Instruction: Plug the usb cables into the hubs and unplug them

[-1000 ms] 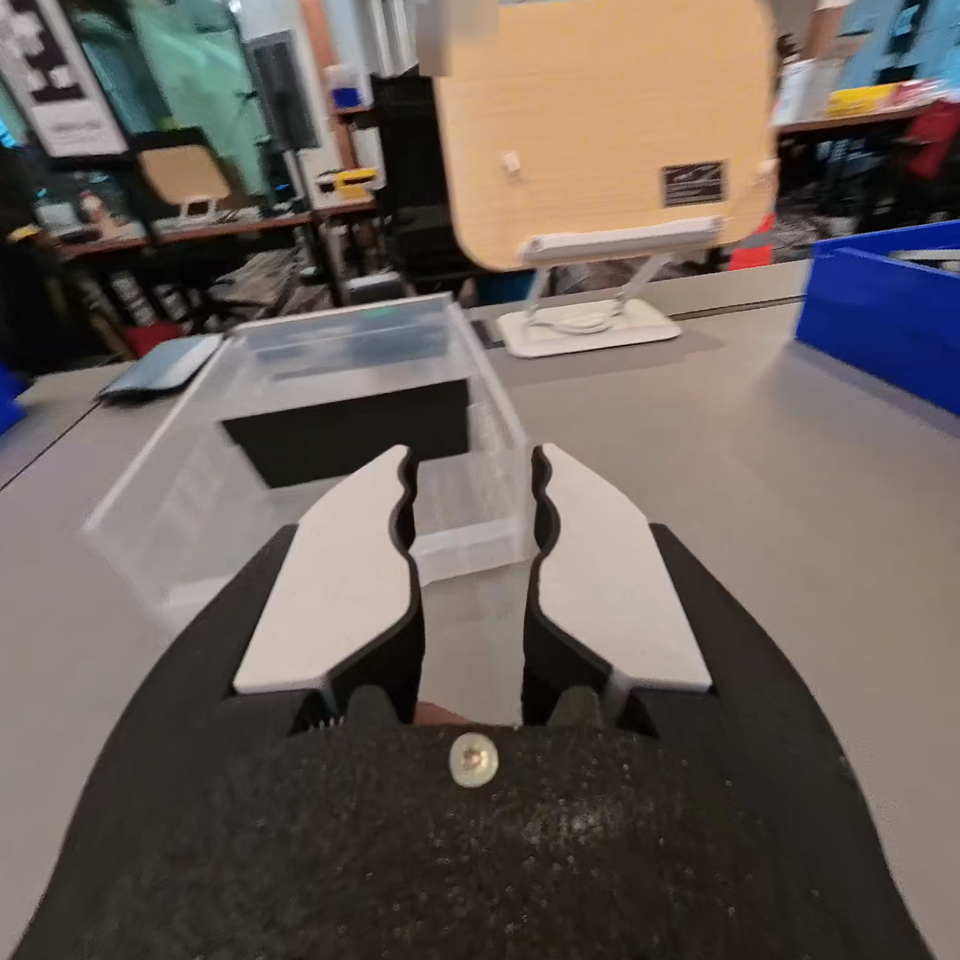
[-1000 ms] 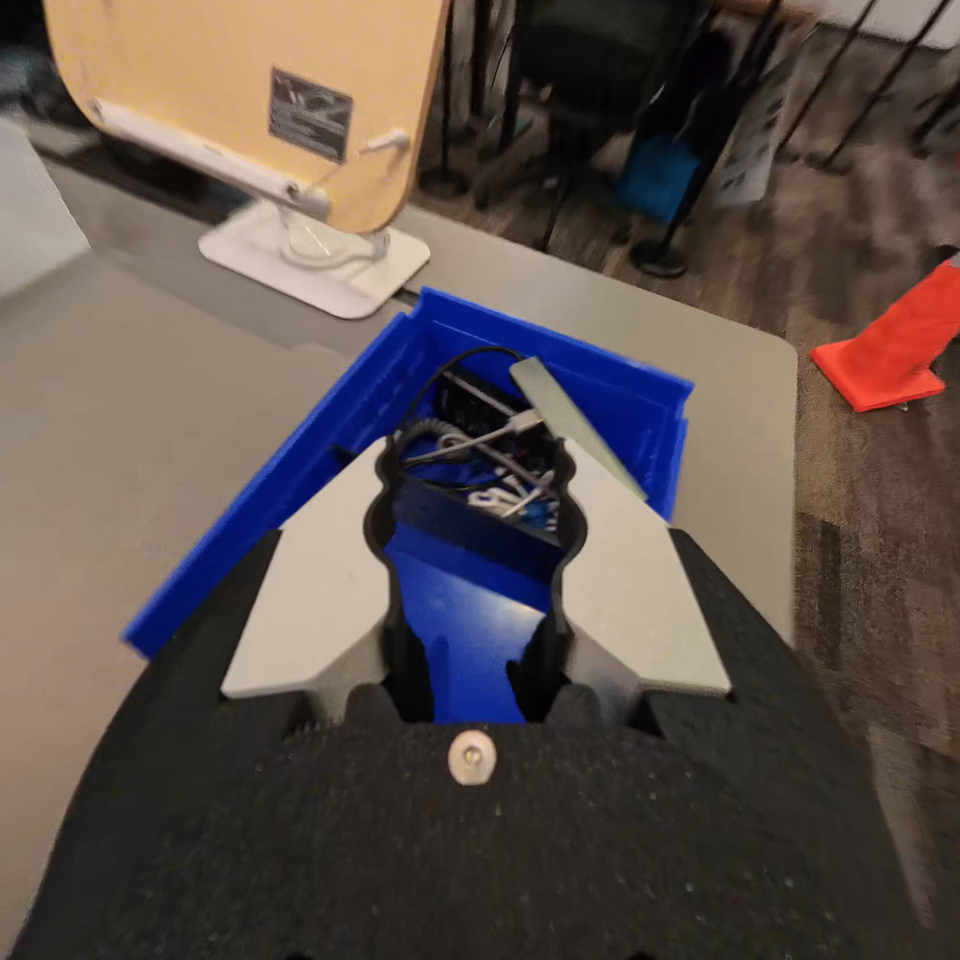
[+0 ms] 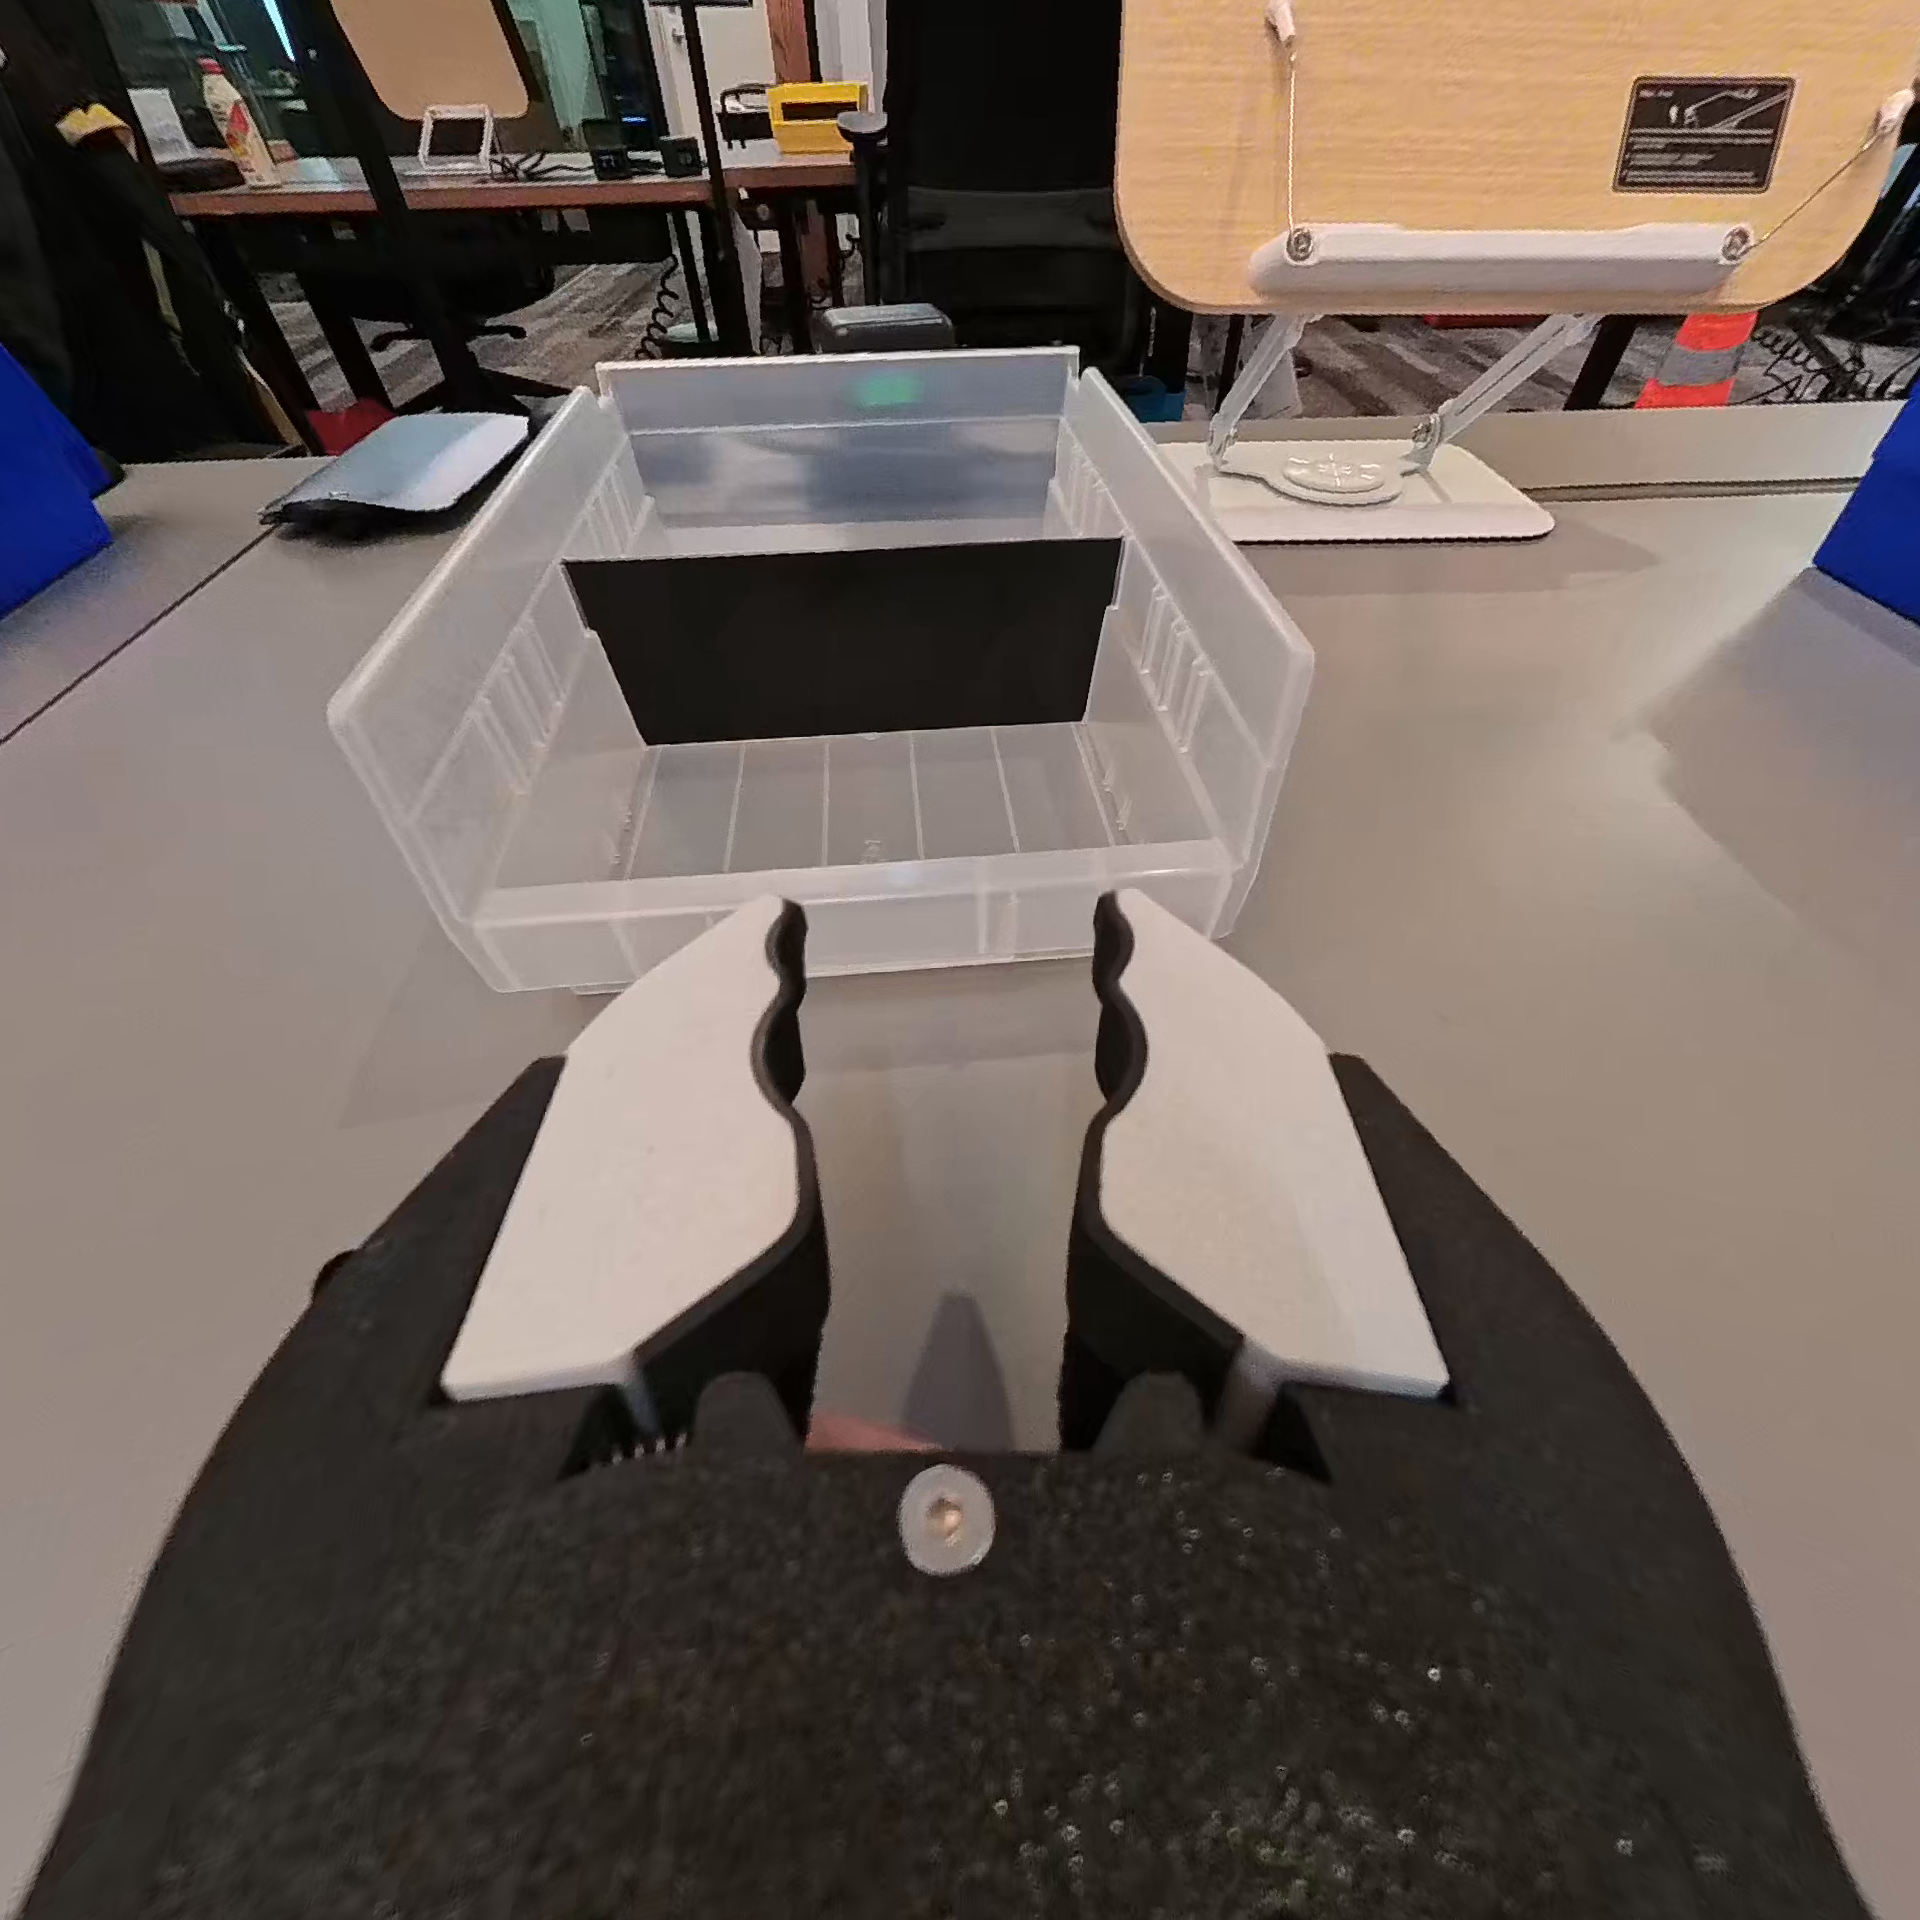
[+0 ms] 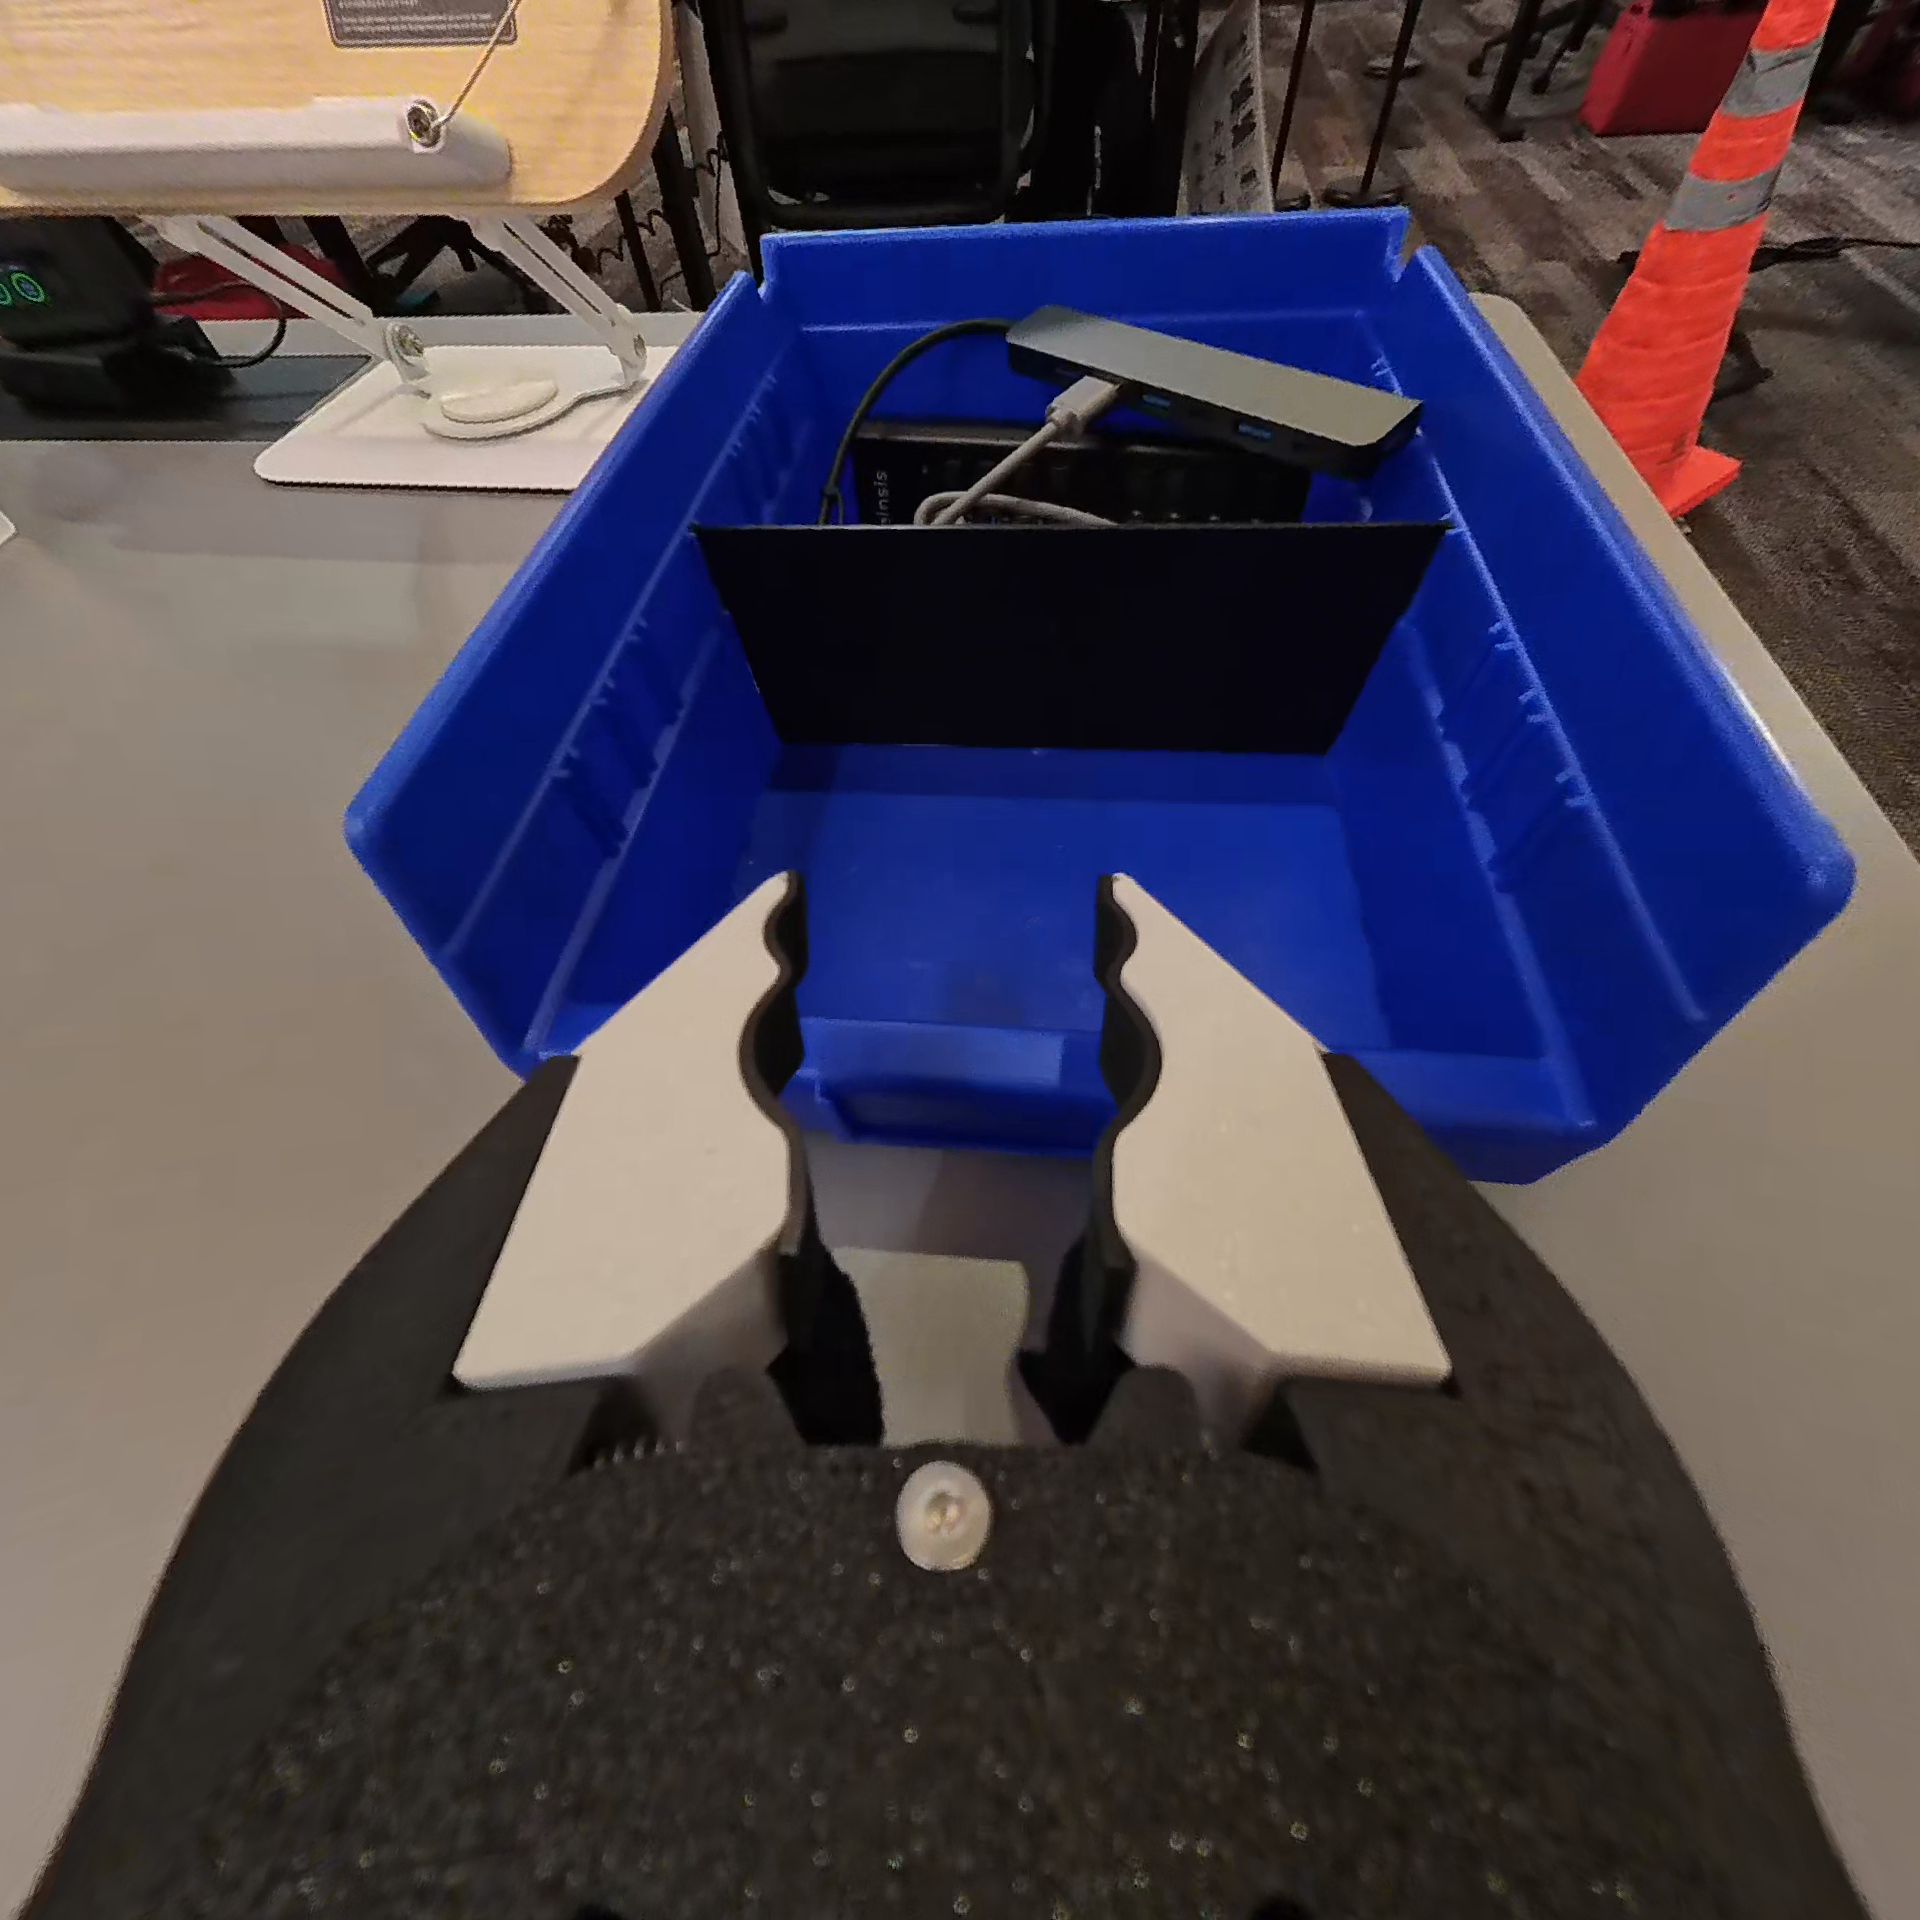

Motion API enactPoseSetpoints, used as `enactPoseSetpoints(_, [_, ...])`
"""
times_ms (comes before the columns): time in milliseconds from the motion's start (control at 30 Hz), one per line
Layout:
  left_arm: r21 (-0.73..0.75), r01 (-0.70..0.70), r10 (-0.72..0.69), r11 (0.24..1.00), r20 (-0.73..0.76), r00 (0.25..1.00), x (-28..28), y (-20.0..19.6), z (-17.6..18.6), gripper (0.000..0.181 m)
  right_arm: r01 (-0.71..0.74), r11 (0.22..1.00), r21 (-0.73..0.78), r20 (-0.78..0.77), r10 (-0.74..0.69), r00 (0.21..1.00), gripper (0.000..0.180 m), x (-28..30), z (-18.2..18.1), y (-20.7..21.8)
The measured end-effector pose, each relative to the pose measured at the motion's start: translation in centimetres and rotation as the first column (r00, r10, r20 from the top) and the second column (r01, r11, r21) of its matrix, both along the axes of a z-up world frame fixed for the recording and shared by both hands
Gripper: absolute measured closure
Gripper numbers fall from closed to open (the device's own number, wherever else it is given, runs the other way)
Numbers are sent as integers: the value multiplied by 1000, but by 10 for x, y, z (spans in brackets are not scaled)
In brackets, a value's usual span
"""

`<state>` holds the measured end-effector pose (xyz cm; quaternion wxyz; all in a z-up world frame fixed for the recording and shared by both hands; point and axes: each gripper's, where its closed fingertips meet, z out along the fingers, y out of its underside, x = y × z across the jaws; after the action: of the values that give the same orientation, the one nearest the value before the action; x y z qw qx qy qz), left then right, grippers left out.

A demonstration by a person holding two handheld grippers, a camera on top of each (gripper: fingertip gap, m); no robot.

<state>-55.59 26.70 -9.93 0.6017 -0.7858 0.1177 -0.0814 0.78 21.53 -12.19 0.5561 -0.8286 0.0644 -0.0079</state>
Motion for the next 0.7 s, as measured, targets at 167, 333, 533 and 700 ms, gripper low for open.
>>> enactPoseSetpoints(167, [-19, 11, -11, 1000, 4, 1000, 3, 0, -3, 125, 4, 1000, -1, -1, -4, 1000, 125, 1, 0, 0])
enactPoseSetpoints(333, [-33, 12, -12, 999, 8, 1000, 4, 0, -5, 126, -1, 1000, -5, 6, 1, 1000, 125, 0, 0, 0])
enactPoseSetpoints(533, [-30, 57, -57, 998, 13, 998, 16, -2, -4, 124, -298, 954, -14, -127, 294, 947, 137, -72, 11, -13])
enactPoseSetpoints(700, [-37, 151, -152, 988, -24, 988, 43, -10, -7, 115, -333, 941, -50, -41, 331, 943, 114, -120, 2, 0])
